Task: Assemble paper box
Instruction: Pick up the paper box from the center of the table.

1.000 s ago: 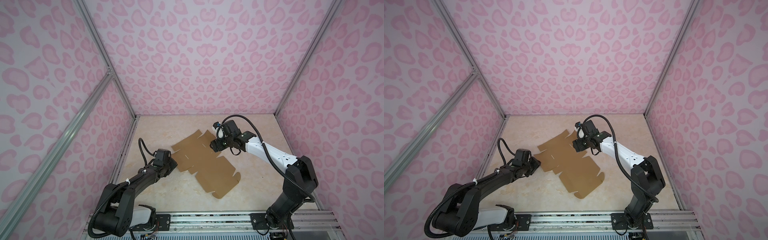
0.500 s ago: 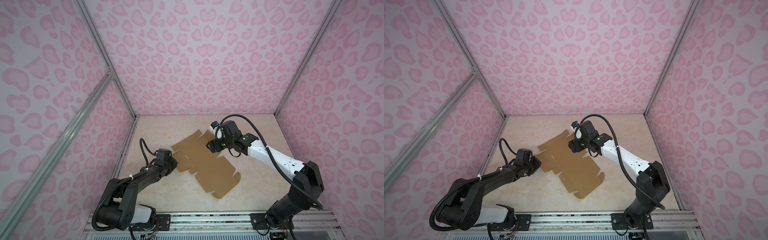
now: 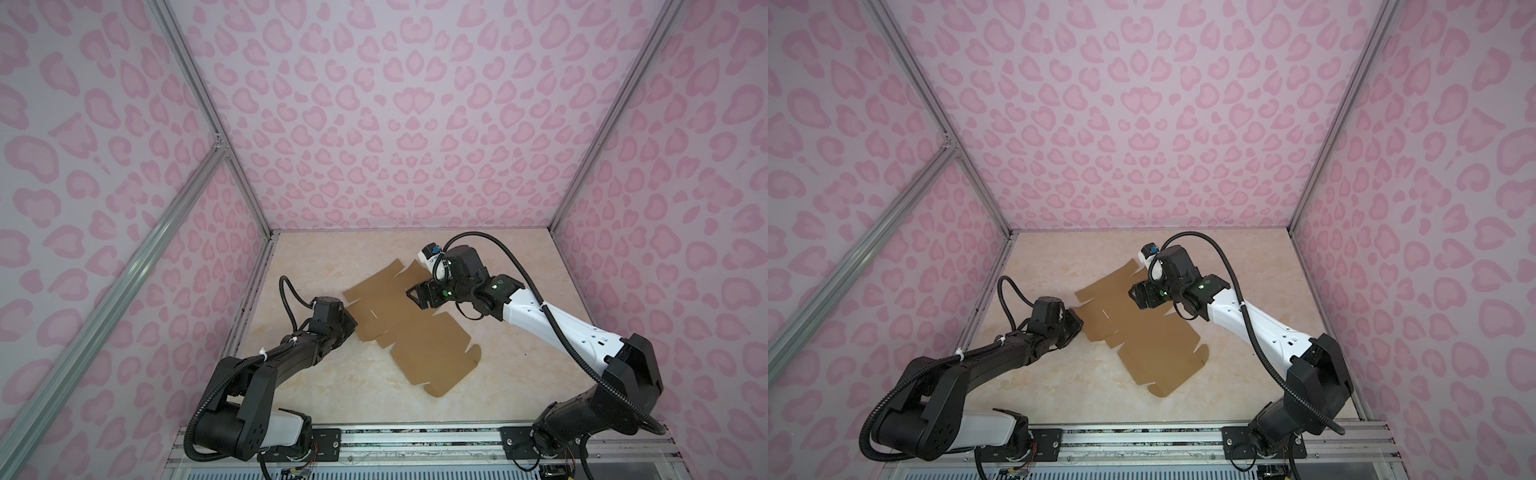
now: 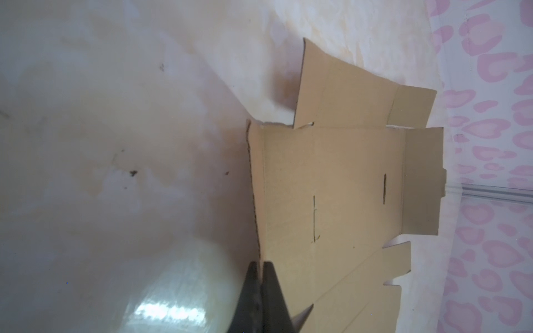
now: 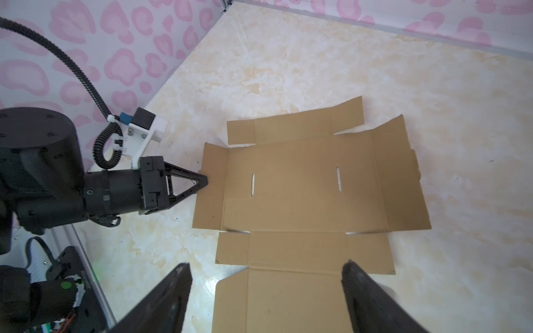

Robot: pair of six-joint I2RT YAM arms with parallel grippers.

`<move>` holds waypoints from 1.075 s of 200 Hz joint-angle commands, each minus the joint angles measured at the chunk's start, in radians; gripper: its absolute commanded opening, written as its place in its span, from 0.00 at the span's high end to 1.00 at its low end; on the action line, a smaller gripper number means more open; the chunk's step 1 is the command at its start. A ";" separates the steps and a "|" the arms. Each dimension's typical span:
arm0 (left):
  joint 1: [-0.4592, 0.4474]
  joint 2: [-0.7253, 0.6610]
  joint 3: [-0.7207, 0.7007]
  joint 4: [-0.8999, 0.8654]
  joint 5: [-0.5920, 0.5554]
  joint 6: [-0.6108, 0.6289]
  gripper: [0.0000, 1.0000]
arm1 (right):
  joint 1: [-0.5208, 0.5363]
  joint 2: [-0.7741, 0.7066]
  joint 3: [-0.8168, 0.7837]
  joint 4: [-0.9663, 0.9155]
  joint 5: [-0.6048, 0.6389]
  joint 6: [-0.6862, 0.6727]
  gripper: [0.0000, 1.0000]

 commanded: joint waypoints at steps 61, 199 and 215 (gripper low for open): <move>-0.125 -0.314 -0.090 0.196 -0.095 0.384 0.96 | 0.007 -0.172 -0.215 0.403 0.066 0.552 0.10; -0.450 -0.493 -0.299 0.679 -0.552 0.820 0.96 | 0.043 -0.180 -0.230 0.411 0.262 0.999 0.25; -0.461 -0.474 -0.288 0.699 -0.502 0.876 0.96 | 0.044 -0.163 -0.204 0.393 0.256 1.000 0.26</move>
